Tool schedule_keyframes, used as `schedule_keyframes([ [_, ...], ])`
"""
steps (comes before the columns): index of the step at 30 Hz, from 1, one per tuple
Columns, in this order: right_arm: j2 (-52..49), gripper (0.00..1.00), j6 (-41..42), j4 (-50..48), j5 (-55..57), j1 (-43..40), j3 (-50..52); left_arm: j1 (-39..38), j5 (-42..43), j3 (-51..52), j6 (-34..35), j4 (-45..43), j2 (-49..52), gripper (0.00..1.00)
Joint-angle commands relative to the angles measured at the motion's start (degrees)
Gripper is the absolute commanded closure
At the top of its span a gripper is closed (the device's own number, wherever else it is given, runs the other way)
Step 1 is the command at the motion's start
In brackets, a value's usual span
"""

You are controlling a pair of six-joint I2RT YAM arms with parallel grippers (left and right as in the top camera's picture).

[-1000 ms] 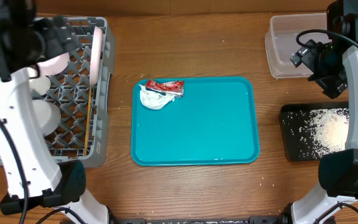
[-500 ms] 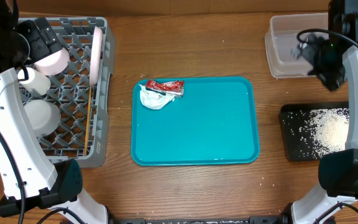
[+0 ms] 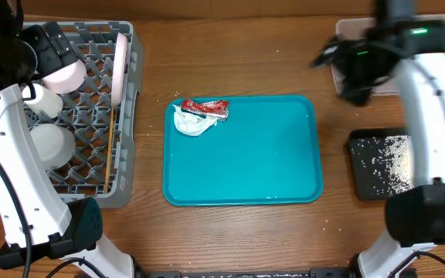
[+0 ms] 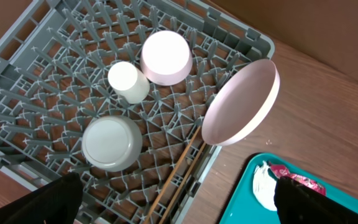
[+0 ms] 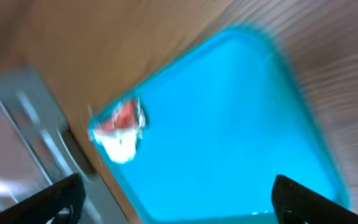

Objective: Sort waste into correct bins and load items into the dishwasher
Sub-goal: 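Move the right gripper to the white tissue and grasp it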

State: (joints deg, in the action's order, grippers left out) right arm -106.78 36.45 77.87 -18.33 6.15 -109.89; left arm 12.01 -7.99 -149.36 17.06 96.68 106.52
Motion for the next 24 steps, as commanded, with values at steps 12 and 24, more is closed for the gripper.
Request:
schedule_keyframes([
  [12, 0.1, 0.02, 5.3, -32.6, 14.3, 33.6, 17.6, 0.0, -0.3, -0.8, 1.0, 0.1, 0.0, 0.00],
  [24, -6.1, 0.10, 23.4, -54.6, 21.3, 39.3, 27.5, 0.0, -0.3, -0.8, 1.0, 0.1, 0.0, 0.00],
])
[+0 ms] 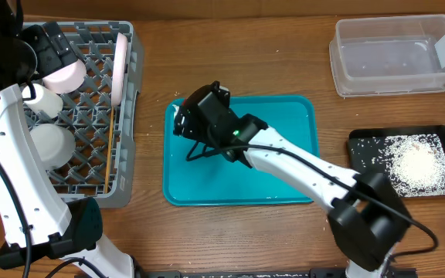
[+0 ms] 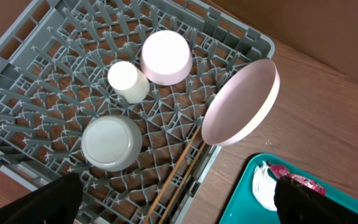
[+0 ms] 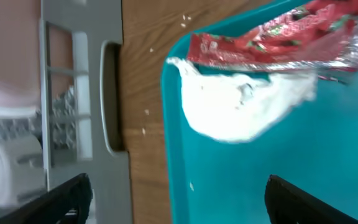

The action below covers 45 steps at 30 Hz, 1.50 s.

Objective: Sort waste into correct bins and load items into the dishwasher
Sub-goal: 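Move the right gripper to the white tissue and grasp it, then carry the tissue right and drop it into the clear bin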

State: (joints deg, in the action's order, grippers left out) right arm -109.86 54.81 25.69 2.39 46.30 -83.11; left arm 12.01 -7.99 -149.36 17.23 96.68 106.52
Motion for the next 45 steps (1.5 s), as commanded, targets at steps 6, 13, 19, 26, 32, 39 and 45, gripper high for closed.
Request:
schedule_keyframes([
  [6, -7.8, 0.10, 6.8, -7.4, -2.3, -2.1, 0.7, 0.0, -0.3, -0.8, 0.8, 0.1, 0.0, 0.00],
  [13, -11.9, 0.10, 11.1, -6.3, -2.3, -2.6, 0.7, 0.0, -0.3, -0.8, 0.8, 0.1, 0.0, 0.00],
  [19, -14.5, 0.24, 12.0, -8.6, -1.8, -2.6, 0.7, 0.0, -0.3, -0.8, 0.8, 0.1, 0.0, 0.00],
  [26, -15.6, 0.49, 11.7, -8.9, 0.1, -2.6, 0.7, 0.0, -0.3, -0.8, 0.8, 0.1, 0.0, 0.00],
  [32, -14.7, 0.96, 6.8, -6.7, -2.5, -3.7, -0.3, 0.0, -0.3, -0.8, 0.8, 0.1, 0.0, 0.00],
  [39, -4.8, 0.96, -0.1, 2.1, -4.0, -4.9, -1.3, 0.0, -0.3, -0.8, 0.8, 0.1, 0.0, 0.00],
  [45, 9.3, 0.95, -9.5, 8.7, -3.7, -5.3, -1.3, 0.0, -0.3, -0.8, 0.8, 0.1, 0.0, 0.00],
])
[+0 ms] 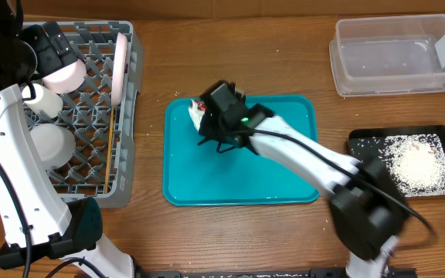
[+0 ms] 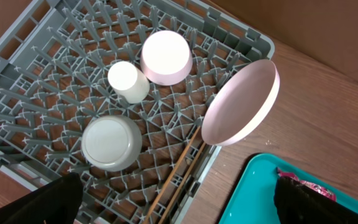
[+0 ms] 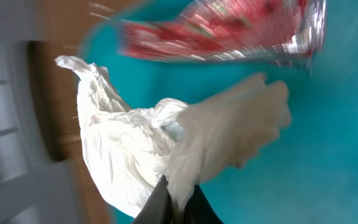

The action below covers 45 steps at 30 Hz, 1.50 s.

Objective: Sort waste into correct bins and load items into the dishwasher
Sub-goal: 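Carry the tissue right and drop it into the clear bin, then move the right gripper to the red wrapper and grasp it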

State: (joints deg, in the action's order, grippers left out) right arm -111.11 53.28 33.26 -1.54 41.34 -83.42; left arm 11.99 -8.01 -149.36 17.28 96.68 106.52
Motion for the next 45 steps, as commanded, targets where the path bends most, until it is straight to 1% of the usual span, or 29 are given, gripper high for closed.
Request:
schedule_keyframes([
  [1, 12.5, 0.92, -9.2, 1.8, 0.5, -0.7, -1.0, 0.0, -0.3, -0.8, 0.7, 0.1, 0.0, 0.00],
  [4, 19.4, 0.90, -11.5, 5.1, 4.9, -3.1, -1.0, 0.0, -0.3, -0.8, 0.7, 0.1, 0.0, 0.00],
  [6, 22.6, 0.90, -11.8, 7.3, 10.4, -5.3, -1.0, 0.0, -0.3, -0.8, 0.7, 0.1, 0.0, 0.00],
  [7, 23.7, 0.90, -11.8, 8.2, 13.5, -6.7, -1.0, 0.0, -0.3, -0.8, 0.7, 0.1, 0.0, 0.00],
  [8, 24.6, 0.93, -11.8, 8.7, 16.7, -8.2, -1.0, 0.0, -0.3, -0.8, 0.7, 0.1, 0.0, 0.00],
  [9, 25.0, 0.95, -11.8, 9.0, 19.8, -9.6, -1.0, 0.0, -0.3, -0.8, 0.7, 0.1, 0.0, 0.00],
  [12, 24.8, 0.96, -11.8, 10.2, 30.9, -14.3, -0.9, 0.0, -0.3, -0.8, 0.7, 0.1, 0.0, 0.00],
  [14, 24.2, 0.96, -11.8, 10.2, 35.5, -17.6, -0.9, 0.0, -0.3, -0.8, 0.7, 0.1, 0.0, 0.00],
  [16, 23.4, 0.96, -11.8, 9.6, 37.1, -21.0, -0.9, 0.0, -0.3, -0.8, 0.7, 0.1, 0.0, 0.00],
  [20, 21.2, 0.96, -12.2, 6.0, 33.9, -29.2, -0.9, 0.0, -0.3, -0.8, 0.7, 0.1, 0.0, 0.00],
  [21, 20.5, 0.96, -13.9, 4.5, 31.7, -31.2, -0.9, 0.0, -0.3, -0.8, 0.7, 0.1, 0.0, 0.00],
  [22, 19.6, 0.96, -16.7, 2.4, 28.4, -33.5, -0.9, 0.0, -0.3, -0.8, 0.7, 0.1, 0.0, 0.00],
  [25, 16.9, 0.89, -23.7, -2.2, 17.2, -39.3, -0.9, 0.0, -0.3, -0.8, 0.7, 0.1, 0.0, 0.00],
  [26, 15.8, 0.89, -25.1, -3.2, 13.2, -41.3, -0.9, 0.0, -0.3, -0.8, 0.7, 0.1, 0.0, 0.00],
  [28, 14.2, 0.88, -25.3, -4.0, 8.4, -44.2, -0.9, 0.0, -0.3, -0.8, 0.7, 0.1, 0.0, 0.00],
  [29, 13.2, 0.85, -25.3, -4.3, 6.0, -45.7, -0.9, 0.0, -0.3, -0.8, 0.7, 0.1, 0.0, 0.00],
  [30, 12.5, 0.76, -25.3, -4.5, 4.3, -46.8, -0.9, 0.0, -0.3, -0.8, 0.7, 0.1, 0.0, 0.00],
  [31, 11.6, 0.56, -25.3, -4.7, 2.5, -48.1, -0.9, 0.0, -0.3, -0.8, 0.7, 0.1, 0.0, 0.00],
  [32, 10.9, 0.32, -25.3, -4.7, 1.0, -49.1, -0.9, 0.0, -0.3, -0.8, 0.7, 0.1, 0.0, 0.00],
  [33, 10.3, 0.10, -25.3, -4.7, -0.7, -50.1, -0.9, 0.0, -0.3, -0.8, 0.7, 0.1, 0.0, 0.00],
  [34, 10.0, 0.00, -25.3, -4.6, -2.2, -50.8, -0.9, 0.0, -0.3, -0.8, 0.7, 0.1, 0.0, 0.00],
  [37, 9.7, 0.00, -25.3, -4.3, -7.5, -52.4, -0.9, 0.0, -0.3, -0.8, 0.7, 0.1, 0.0, 0.00],
  [39, 10.2, 0.00, -25.3, -4.3, -13.1, -53.0, -0.9, 0.0, -0.3, -0.8, 0.7, 0.1, 0.0, 0.00],
  [41, 11.0, 0.00, -25.3, -4.3, -20.1, -53.1, -0.9, 0.0, -0.3, -0.8, 0.7, 0.1, 0.0, 0.00],
  [45, 12.0, 0.01, -25.3, -3.9, -40.5, -51.5, -0.9, 0.0, -0.3, -0.8, 0.7, 0.1, 0.0, 0.00],
])
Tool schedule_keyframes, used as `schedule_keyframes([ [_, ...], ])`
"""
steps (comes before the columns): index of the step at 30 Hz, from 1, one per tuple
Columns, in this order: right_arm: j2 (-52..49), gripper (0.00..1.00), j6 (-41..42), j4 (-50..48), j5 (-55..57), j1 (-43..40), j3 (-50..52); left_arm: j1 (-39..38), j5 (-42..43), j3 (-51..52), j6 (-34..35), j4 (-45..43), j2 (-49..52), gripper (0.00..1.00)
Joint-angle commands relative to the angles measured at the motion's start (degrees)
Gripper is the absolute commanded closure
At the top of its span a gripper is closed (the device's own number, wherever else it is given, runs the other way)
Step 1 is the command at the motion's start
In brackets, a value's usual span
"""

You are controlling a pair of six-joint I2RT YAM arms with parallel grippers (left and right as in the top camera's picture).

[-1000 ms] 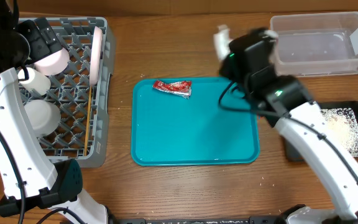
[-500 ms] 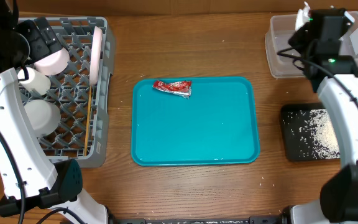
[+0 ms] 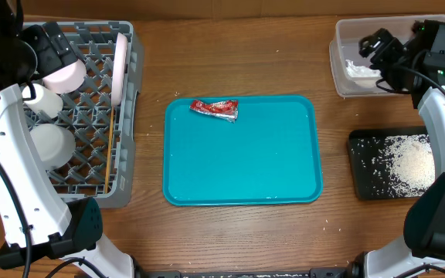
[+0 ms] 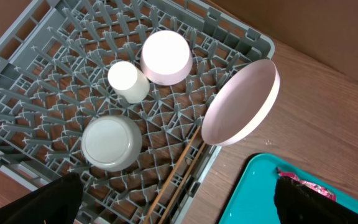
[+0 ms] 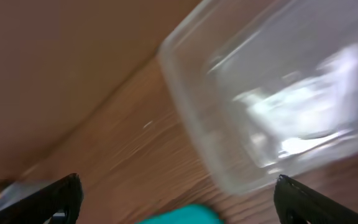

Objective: Sort waste into correct bins and load items into the dishwasher
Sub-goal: 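Move the right gripper to the red wrapper and grasp it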

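A red wrapper lies alone at the back left of the teal tray. A crumpled white tissue rests inside the clear bin at its left end. My right gripper hangs open and empty just above that end. The right wrist view is blurred but shows the bin and the tissue. My left gripper is open over the grey dish rack. The rack holds a pink plate, a pink bowl, a white cup, a white bowl and chopsticks.
A black tray scattered with white grains sits at the right, in front of the clear bin. The dish rack fills the left side of the wooden table, close to the teal tray's left edge.
My right gripper was shut on the white tissue over the tray's back left. Now it is open at the clear bin and the tissue lies inside. The left arm has not moved.
The tissue and the red wrapper first lay together on the tray while my right arm was near the clear bin. Then my right gripper was open at the tissue, then shut on it. Now the tissue is in the bin and the wrapper is alone on the tray.
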State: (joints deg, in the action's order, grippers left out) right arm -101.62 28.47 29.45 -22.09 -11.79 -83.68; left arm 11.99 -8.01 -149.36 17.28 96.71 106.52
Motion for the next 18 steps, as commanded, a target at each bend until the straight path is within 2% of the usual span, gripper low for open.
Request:
schedule_keyframes([
  [1, 2.5, 0.00, -0.6, 0.2, -23.6, 2.6, -0.7, 0.0, -0.3, -0.8, 0.7, 0.1, 0.0, 0.00],
  [3, 2.5, 0.01, -3.7, 2.3, -27.1, 6.3, -0.7, 0.0, -0.3, -0.8, 0.7, 0.1, 0.0, 0.00],
  [5, 2.5, 0.00, -7.7, 4.8, -23.0, 10.7, -0.7, 0.0, -0.3, -0.8, 0.7, 0.1, 0.0, 0.00],
  [8, 1.9, 0.00, -8.2, 7.5, -6.4, 18.9, -0.7, 0.0, -0.3, -0.8, 0.7, 0.1, 0.0, 0.00],
  [12, -1.4, 0.00, -9.2, 6.2, 14.8, 30.4, -0.6, 0.0, -0.3, -0.8, 0.7, 0.1, 0.0, 0.00],
  [14, -4.1, 0.01, -14.3, 3.6, 19.1, 35.3, -0.6, 0.0, -0.3, -0.8, 0.7, 0.1, 0.0, 0.00],
  [18, -9.7, 0.01, -30.6, -1.3, 19.6, 41.9, -0.6, 0.0, -0.3, -0.8, 0.7, 0.1, 0.0, 0.00],
])
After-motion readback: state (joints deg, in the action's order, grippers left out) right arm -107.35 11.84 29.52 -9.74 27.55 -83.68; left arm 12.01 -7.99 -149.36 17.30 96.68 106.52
